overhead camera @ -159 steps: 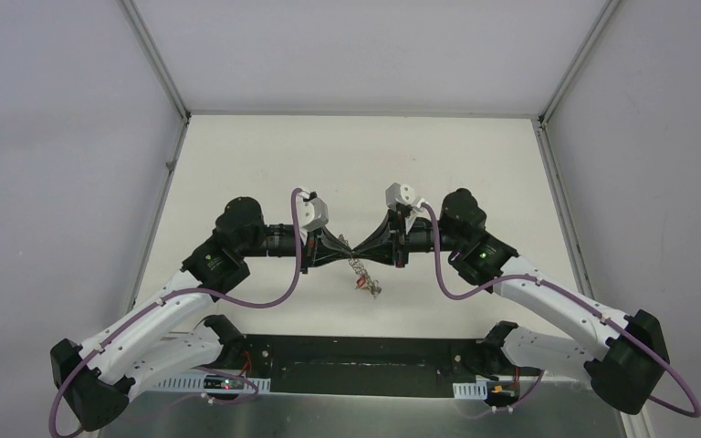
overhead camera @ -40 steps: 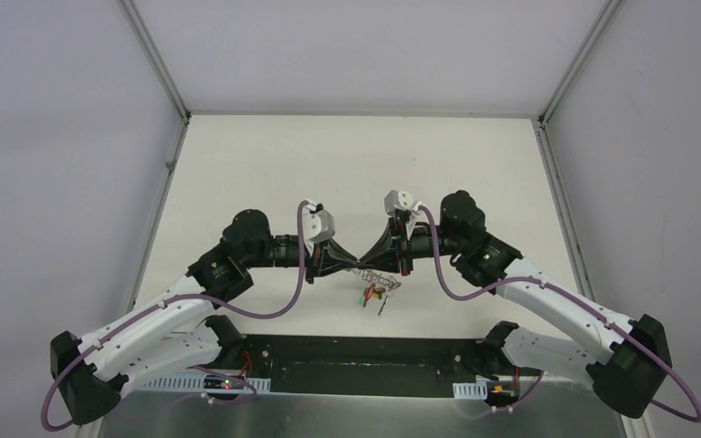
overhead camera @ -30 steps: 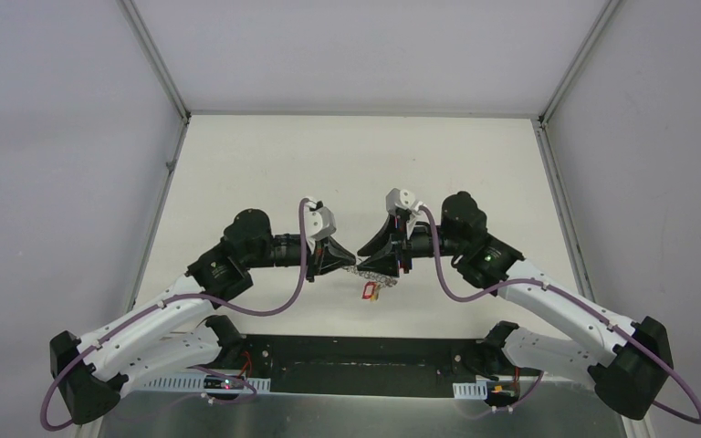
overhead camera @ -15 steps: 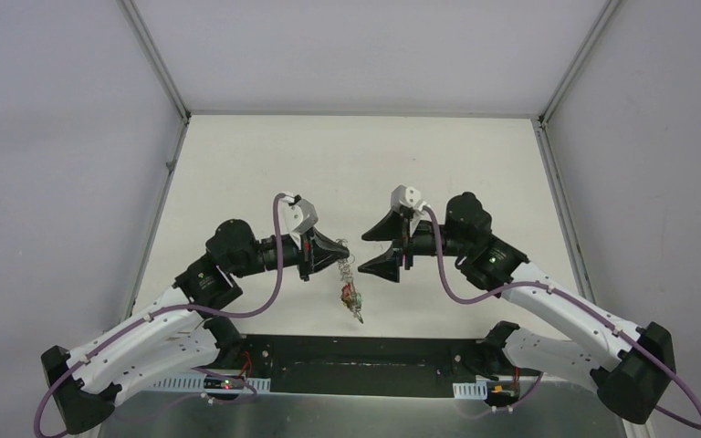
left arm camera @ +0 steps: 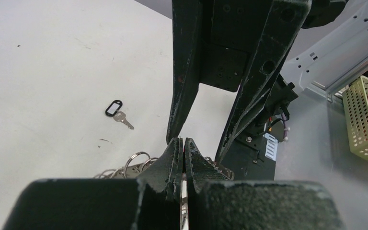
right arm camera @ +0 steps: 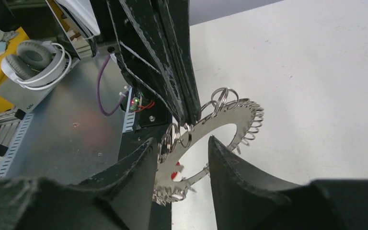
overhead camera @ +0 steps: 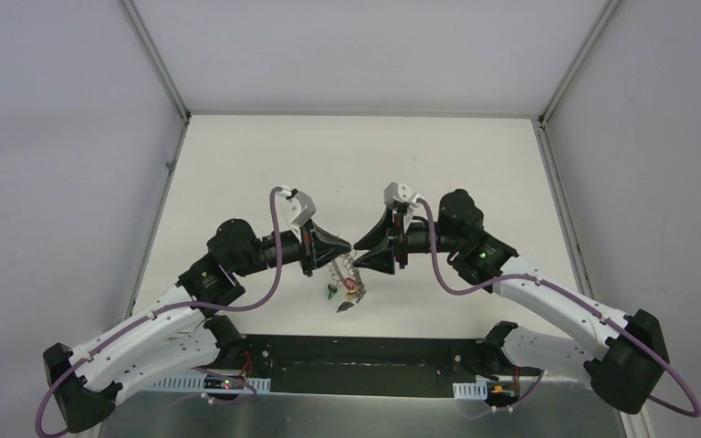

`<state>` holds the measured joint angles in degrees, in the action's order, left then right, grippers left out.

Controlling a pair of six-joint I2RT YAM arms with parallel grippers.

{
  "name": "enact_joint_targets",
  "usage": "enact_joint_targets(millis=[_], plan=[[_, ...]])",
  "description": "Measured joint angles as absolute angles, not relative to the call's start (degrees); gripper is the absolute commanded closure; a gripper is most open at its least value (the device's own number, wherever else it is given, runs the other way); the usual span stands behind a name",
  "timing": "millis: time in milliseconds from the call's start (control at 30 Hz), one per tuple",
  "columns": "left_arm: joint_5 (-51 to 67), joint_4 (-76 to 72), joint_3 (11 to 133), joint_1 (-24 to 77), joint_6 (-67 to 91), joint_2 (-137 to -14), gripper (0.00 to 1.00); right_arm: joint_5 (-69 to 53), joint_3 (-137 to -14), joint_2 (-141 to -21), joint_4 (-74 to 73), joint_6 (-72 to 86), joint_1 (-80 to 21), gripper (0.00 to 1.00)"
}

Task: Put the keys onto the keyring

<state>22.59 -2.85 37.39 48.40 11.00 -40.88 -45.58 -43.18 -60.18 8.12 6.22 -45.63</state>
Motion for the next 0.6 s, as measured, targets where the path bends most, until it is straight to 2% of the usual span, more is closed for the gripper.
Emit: enact_joint_targets(millis=[100,267,400,467,600], plan=[[22.6,-3.0,37.0,48.4,11.2,-41.0,1.0,-46.1,-43.2,-60.4,10.6,7.8,-45.6,0.66],[22.6,-3.0,36.6,48.4,11.4,-41.0,1.0,-46.9,-43.2,-61.6,12.8,9.8,-45.6,0.94],[22.6,-3.0,36.6,48.4,11.6,-41.0,1.0,-46.7,-43.2,-62.0,13.0,10.6,-45.3,0.96],[22.6,-3.0,36.6,48.4,11.6,-41.0,1.0,-46.7,-43.2,-62.0,13.0,10.6,-45.3,1.0],[22.6,-3.0,36.6,48.4,11.6,-41.0,1.0,-46.6,-43.2,-62.0,13.0,10.6,-45.3,1.0]])
